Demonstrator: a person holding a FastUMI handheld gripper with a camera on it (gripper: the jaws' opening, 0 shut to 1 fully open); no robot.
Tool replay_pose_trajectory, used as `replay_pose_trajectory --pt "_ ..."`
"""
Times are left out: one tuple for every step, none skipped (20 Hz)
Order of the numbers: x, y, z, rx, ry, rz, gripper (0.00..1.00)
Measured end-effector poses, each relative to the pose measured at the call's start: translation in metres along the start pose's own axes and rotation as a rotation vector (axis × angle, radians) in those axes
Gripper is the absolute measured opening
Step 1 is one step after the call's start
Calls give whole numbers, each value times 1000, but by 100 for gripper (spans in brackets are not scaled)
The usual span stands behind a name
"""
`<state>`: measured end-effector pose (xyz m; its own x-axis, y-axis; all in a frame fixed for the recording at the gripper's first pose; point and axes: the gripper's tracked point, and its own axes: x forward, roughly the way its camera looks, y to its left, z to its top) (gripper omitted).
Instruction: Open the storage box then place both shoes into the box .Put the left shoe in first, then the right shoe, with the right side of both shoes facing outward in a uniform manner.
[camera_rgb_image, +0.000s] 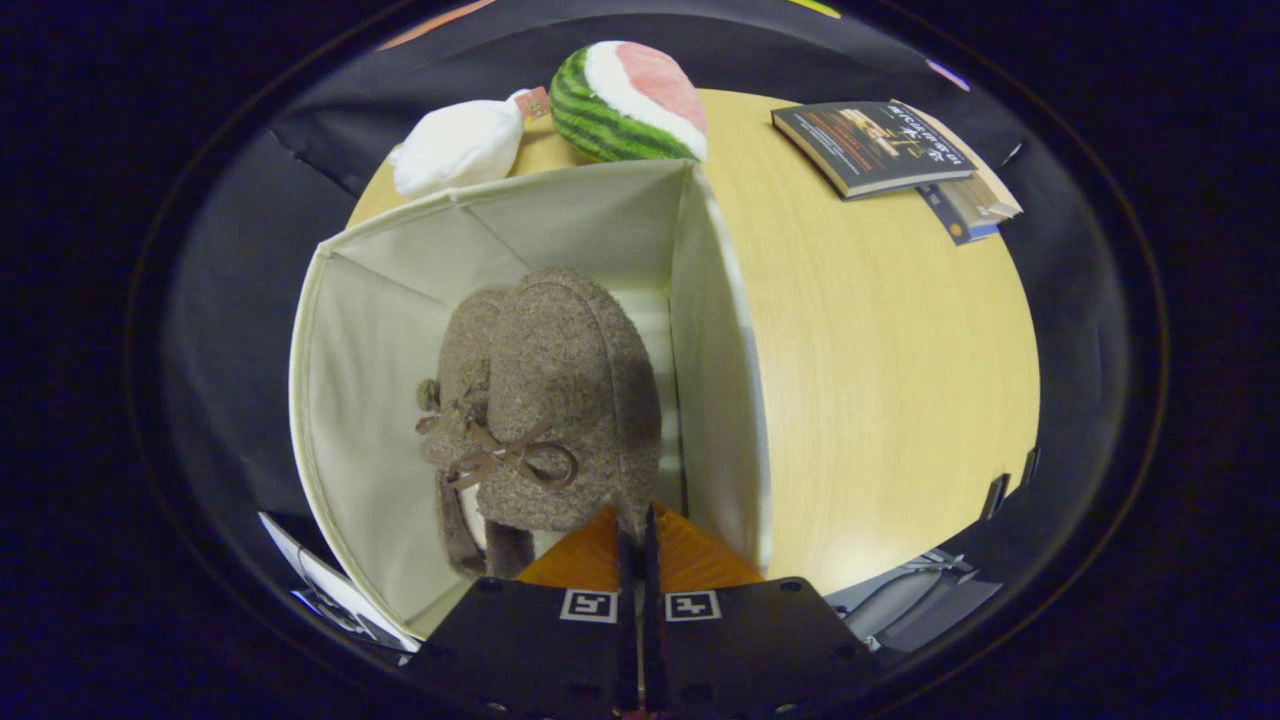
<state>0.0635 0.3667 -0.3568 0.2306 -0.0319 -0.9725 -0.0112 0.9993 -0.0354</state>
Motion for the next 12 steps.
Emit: replay_pose_trajectory --pt "-1 3 0 7 -6 10 4" --pt "-2 4 1 7 -12 13 8" --pt "-4 4 -1 11 -11 16 12" --pt "-6 8 -4 21 -10 37 12" --pt "-7 12 -6 22 -6 57 18" --pt "-12 12 -8 12 -5 62 24" --pt "-15 13 -11 0 -5 67 34" --pt "-19 15 -13 -11 -4 75 38" --pt "-23 16 -14 -23 -6 81 43" --pt "-28 16 -13 -35 -17 85 49" --pt "-34 16 -11 -51 -35 85 54" --pt "-40 16 -10 -66 -49 92 60"
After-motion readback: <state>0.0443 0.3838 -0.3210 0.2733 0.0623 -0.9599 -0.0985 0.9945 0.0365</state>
